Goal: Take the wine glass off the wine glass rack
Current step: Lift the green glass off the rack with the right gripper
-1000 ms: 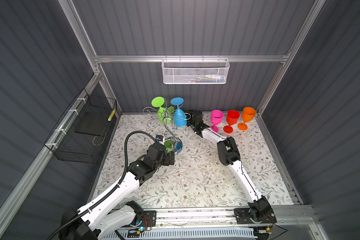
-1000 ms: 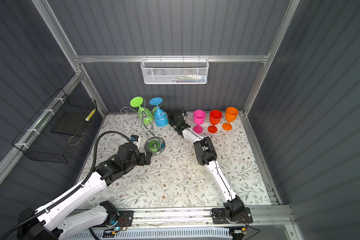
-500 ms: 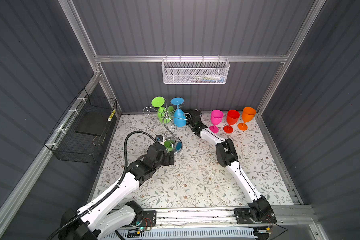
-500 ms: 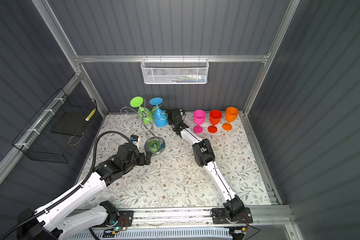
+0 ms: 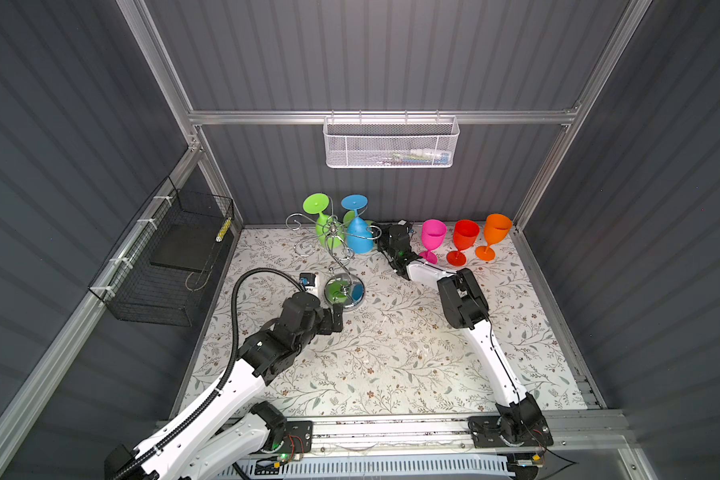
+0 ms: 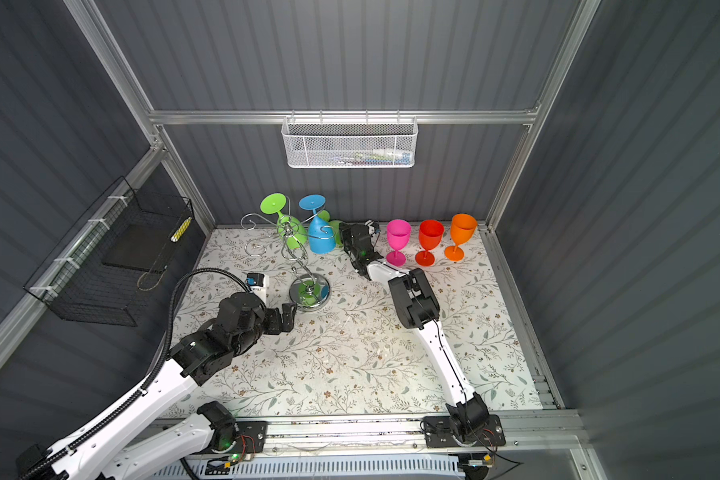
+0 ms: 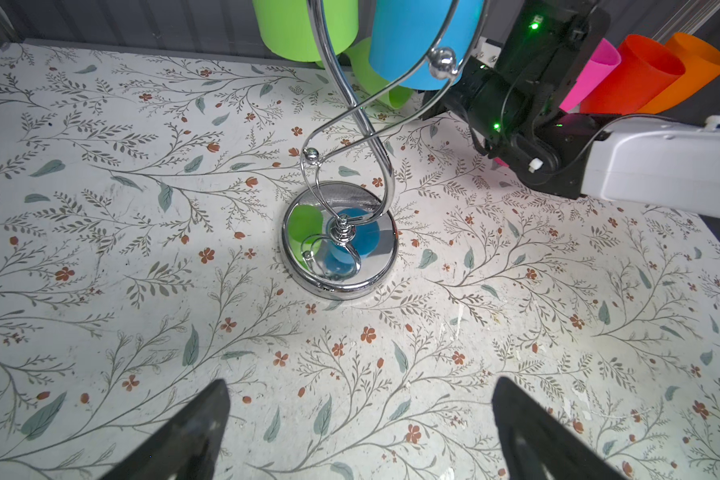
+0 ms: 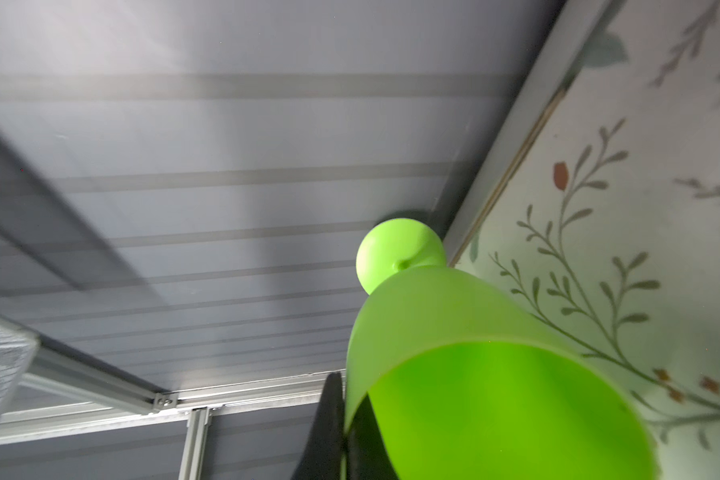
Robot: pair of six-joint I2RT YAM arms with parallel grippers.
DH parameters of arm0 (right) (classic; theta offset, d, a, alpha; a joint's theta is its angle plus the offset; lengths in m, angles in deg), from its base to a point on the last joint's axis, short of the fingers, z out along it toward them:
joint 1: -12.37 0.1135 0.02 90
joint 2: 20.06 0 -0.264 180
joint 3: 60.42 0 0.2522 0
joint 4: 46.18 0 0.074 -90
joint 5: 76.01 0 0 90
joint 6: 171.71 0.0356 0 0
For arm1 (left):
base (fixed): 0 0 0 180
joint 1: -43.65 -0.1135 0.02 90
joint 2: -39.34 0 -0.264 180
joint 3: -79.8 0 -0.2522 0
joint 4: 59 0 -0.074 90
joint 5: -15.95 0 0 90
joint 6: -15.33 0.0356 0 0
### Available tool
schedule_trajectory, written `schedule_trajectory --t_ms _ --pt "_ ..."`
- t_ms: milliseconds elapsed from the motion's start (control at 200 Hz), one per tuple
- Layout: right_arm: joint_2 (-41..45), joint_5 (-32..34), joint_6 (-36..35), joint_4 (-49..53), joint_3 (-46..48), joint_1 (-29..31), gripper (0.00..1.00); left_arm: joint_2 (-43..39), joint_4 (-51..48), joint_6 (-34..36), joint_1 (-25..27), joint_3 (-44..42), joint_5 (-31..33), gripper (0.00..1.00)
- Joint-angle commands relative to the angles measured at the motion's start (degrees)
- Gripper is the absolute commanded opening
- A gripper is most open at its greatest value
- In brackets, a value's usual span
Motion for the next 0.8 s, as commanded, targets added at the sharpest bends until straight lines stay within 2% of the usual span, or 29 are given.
schedule_trajectory --t_ms 0,130,635,795 --pt "3.08 1.15 -0.58 -9.82 5.27 0.08 0.0 -0.55 -1.78 -1.19 -0.32 -0.69 -0.9 0.99" --pt "6.3 1.69 -1.0 -14.53 11.38 0.04 0.0 -0.62 -2.31 -1.19 -0.32 -0.07 -1.69 0.98" --pt "23.0 -0.03 -6.5 -18.35 34.68 -1.53 0.0 -3.28 -5.63 -3.92 -0.3 1.42 -4.58 0.98" --pt "28.62 -2.6 -7.79 -11.51 38.25 -1.62 0.0 -2.92 -6.6 -3.24 -0.28 2.58 -5.69 0.98"
